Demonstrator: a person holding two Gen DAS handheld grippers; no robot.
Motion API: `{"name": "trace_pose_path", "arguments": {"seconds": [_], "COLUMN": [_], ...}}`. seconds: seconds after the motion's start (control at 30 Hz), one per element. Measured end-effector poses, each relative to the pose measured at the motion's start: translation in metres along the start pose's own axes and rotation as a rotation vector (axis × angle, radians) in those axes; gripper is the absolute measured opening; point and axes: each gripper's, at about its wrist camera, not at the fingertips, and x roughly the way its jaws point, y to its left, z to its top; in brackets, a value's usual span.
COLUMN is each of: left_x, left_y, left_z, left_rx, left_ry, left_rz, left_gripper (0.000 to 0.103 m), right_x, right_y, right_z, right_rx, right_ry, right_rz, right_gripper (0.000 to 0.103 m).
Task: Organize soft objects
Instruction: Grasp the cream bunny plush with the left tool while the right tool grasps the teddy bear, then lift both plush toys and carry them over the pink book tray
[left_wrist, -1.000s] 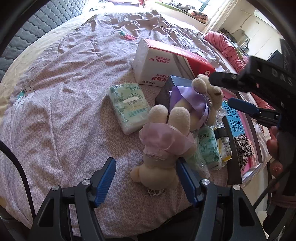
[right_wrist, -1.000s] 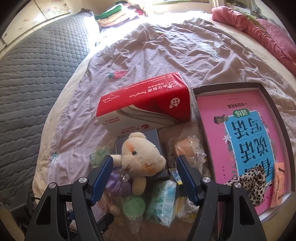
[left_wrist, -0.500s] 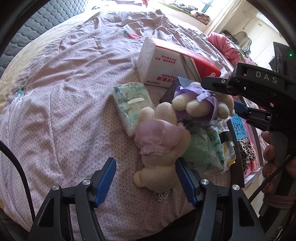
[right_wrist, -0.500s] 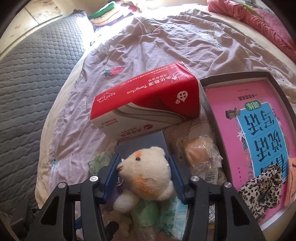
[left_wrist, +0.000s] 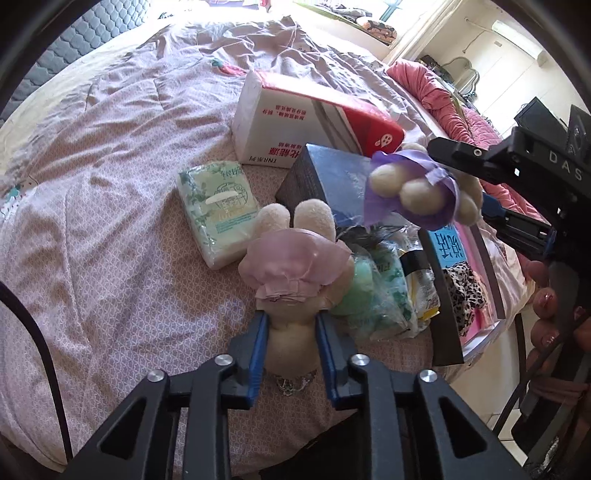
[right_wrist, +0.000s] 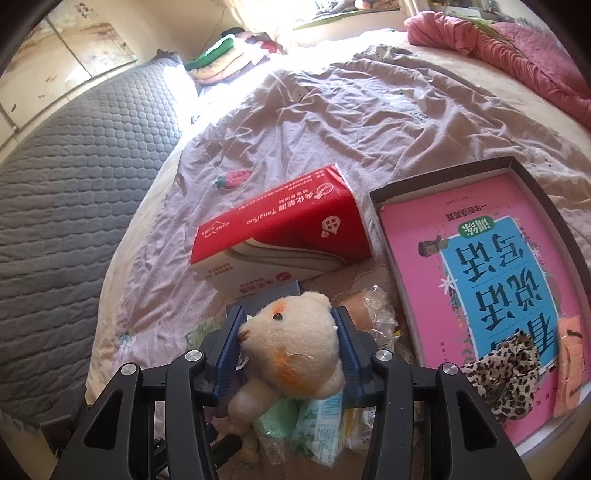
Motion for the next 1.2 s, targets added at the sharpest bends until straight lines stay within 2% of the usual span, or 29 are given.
{"name": "trace_pose_path", "arguments": {"seconds": [0.07,0.2,0.43,0.47,0.53,0.6,0.67,0.87,1.03,1.1,1.2], "left_x": [-0.007,-0.013,-0.009,-0.009,-0.009,-0.006,-0.002,0.019,0.032,0.034,0.032], "left_y": [-0.004,-0.011,0.002,0.004,0.006,0.007,0.007,0.007,0.008,0.01,0.017], "left_z": [0.001,0.002,0.001,0.002,0.002,0.003,0.003,0.005,0.009,0.01,0.01], "left_rx": [0.017,0.044,-0.015,-0.015,-0.013,-0.011,-0.013,-0.006,-0.015,-0.029,-0.064], "left_ry": [-0.014,-0.026,-0.008,-0.004,0.0,0.011,0.028,0.075,0.088,0.084,0.076], "left_rz": [0.004,0.007,-0.009,-0.007,-0.003,-0.016,-0.034,0.012,0.011,0.001,-0.028], "left_gripper": [0.008,0.008,0.009,0.012,0.023,0.044,0.049,0.049,0.048,0.041,0.037], "right_x": [-0.008,-0.018,-0.031,-0.032,-0.034,-0.036,-0.036,-0.038,-0.043,-0.046,-0.051], "right_y": [-0.002,-0.005,-0.01,-0.011,-0.012,-0.014,-0.016,-0.025,-0.03,-0.031,-0.033], "right_z": [0.001,0.003,0.003,0.003,0.003,0.003,0.002,0.0,0.0,-0.001,-0.001], "right_rx": [-0.003,-0.005,0.01,0.011,0.013,0.018,0.019,0.035,0.035,0.032,0.021], "right_ry": [-0.016,-0.038,-0.058,-0.058,-0.062,-0.063,-0.062,-0.06,-0.067,-0.069,-0.077], "right_rz": [0.003,0.011,0.026,0.03,0.031,0.033,0.034,0.033,0.032,0.032,0.027], "right_gripper": [0.05,0.05,0.05,0.05,0.05,0.05,0.05,0.05,0.05,0.05,0.05]}}
